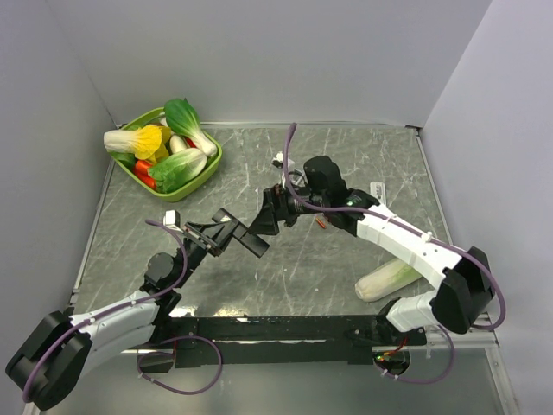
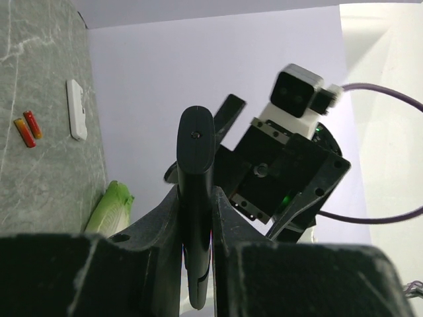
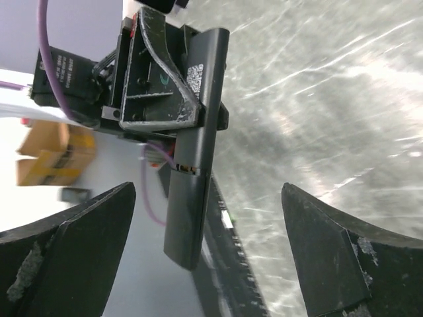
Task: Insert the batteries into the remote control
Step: Load the battery cover into the remote control.
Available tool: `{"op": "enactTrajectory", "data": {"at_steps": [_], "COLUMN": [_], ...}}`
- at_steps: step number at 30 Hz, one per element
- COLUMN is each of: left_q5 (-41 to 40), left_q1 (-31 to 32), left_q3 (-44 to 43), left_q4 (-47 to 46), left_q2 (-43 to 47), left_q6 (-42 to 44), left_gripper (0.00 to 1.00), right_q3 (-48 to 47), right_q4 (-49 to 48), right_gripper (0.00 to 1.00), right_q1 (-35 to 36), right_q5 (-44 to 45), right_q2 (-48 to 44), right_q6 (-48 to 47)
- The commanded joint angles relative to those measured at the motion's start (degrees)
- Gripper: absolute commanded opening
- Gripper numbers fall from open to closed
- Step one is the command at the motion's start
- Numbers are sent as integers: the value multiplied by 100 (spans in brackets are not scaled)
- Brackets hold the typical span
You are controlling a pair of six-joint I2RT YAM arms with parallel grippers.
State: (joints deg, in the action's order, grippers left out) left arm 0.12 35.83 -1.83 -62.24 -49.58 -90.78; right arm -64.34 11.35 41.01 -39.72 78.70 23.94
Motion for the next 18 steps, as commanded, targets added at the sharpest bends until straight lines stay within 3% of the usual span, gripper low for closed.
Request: {"op": "enactTrajectory", "data": {"at_steps": [1, 11, 18], "left_q5": [6, 330, 778], "left_q1": [11, -103, -182], "left_q3": [139, -107, -397], "left_q4": [79, 791, 844], "left_q2": [194, 362, 151], "left_q6": [-115, 25, 192], "left_gripper": [2, 2, 2], "right_q3": [-369, 869, 1001], "right_q4": [420, -318, 253], "right_gripper": [99, 99, 91], "right_q1": [21, 12, 73], "right_q5": [613, 19, -755], "right_q2": [-714, -2287, -2157], "right_q6": [-1127, -4203, -5768]}}
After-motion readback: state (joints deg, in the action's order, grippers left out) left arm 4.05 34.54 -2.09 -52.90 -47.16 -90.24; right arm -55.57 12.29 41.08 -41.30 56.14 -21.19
